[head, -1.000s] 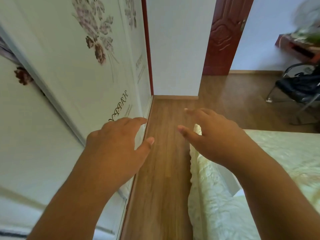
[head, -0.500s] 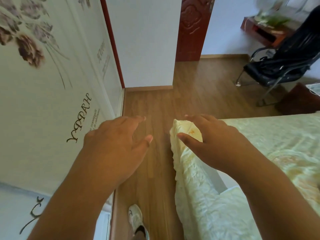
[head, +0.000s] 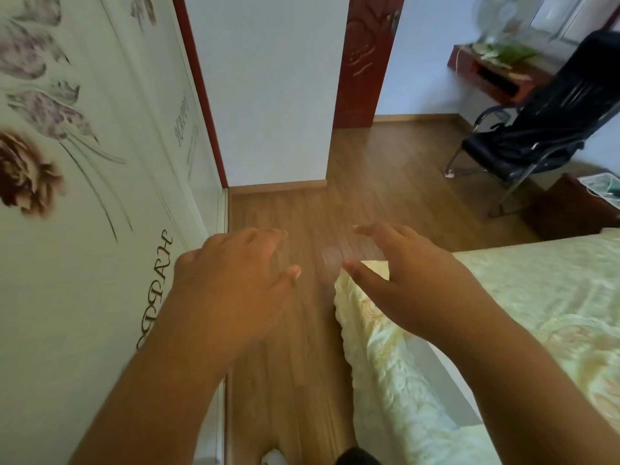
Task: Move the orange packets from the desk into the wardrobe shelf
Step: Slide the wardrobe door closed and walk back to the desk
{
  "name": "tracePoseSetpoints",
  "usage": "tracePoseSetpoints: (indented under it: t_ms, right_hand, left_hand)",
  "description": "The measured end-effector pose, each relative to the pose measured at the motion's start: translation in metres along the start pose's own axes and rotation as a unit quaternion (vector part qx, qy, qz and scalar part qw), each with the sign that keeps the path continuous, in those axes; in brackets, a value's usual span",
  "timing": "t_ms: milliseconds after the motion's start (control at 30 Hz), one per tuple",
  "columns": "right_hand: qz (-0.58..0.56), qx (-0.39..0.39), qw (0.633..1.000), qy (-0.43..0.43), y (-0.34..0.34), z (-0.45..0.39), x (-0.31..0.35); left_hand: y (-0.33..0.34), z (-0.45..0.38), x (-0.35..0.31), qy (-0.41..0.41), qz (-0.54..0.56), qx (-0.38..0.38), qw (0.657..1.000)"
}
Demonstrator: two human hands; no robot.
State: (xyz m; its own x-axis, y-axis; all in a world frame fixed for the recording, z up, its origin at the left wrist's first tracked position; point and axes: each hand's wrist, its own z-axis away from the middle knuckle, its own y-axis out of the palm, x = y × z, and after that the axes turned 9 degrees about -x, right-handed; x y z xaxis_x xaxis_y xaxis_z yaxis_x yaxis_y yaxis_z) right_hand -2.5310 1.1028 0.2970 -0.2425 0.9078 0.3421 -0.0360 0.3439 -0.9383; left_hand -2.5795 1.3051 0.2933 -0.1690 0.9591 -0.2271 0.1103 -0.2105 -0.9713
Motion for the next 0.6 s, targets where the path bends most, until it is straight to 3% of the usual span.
tracePoseSetpoints:
  t_ms: [367,600]
  right_hand:
    - [-0.022,0.03,0.998,-0.043,0.033,-0.129,0.009]
    - [-0.044,0.02,0.997,-0.066,0.021,-0.248,-0.021]
  left_hand:
    - [0.014,-0.098,0.039,-0.061,-0.017,0.027,0.998]
    - [0.011,-0.204,0.005,-0.064,-0.039,-0.001,0.997]
